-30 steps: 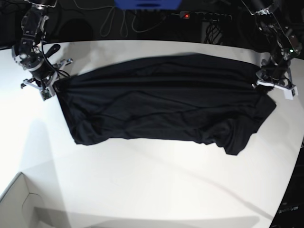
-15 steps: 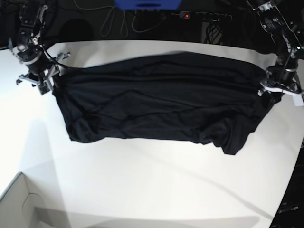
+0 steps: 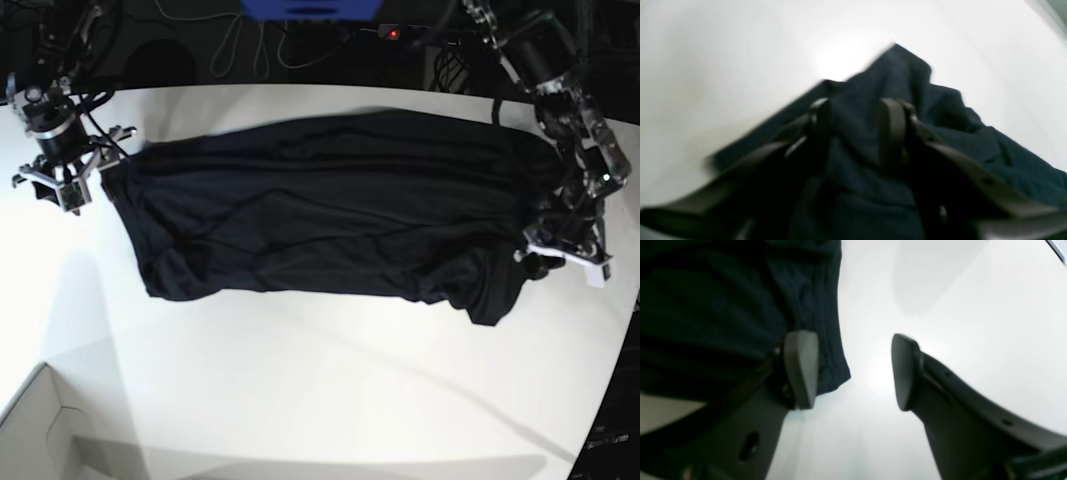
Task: Layout the t-shirt on the table in an organized manner, then fold the t-shirt properly
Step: 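Hold the shirt taut between both grippers, stretching it flat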
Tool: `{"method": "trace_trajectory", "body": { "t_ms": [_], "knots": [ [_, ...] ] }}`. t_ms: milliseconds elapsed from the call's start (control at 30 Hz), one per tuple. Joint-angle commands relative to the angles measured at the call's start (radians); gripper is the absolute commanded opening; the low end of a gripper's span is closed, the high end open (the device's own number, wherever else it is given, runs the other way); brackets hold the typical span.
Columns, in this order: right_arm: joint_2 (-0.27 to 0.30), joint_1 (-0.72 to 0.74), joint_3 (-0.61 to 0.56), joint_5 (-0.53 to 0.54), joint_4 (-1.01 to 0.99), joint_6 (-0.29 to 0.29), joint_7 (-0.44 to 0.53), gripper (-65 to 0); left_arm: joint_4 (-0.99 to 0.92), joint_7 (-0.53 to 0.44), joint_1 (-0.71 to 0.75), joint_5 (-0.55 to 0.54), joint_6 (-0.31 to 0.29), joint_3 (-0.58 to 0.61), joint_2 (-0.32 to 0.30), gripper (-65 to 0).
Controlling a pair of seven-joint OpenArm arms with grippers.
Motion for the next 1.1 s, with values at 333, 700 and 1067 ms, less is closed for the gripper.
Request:
{"method": "trace_trajectory", "body": {
  "t_ms": [333,700,1067],
  "knots": [
    [0.01,0.002,0.0,0.008,0.009,-0.005,0.021,-29.8,-0.232,-0.164,-0.107,0.051,-0.003,-0.002,-0.016,-41.6],
    [0.011,0.01,-0.002,0.008,0.002,-0.005,0.021,-29.8,-0.254,-0.195,-0.117,0.041,-0.002,-0.011,-0.016,-41.6],
    [0.013,0.033,-0.002,0.007,-0.061,-0.005,0.021,-29.8,-0.254,-0.195,-0.116,0.049,0.015,-0.012,-0.017,-41.7]
  ]
}}
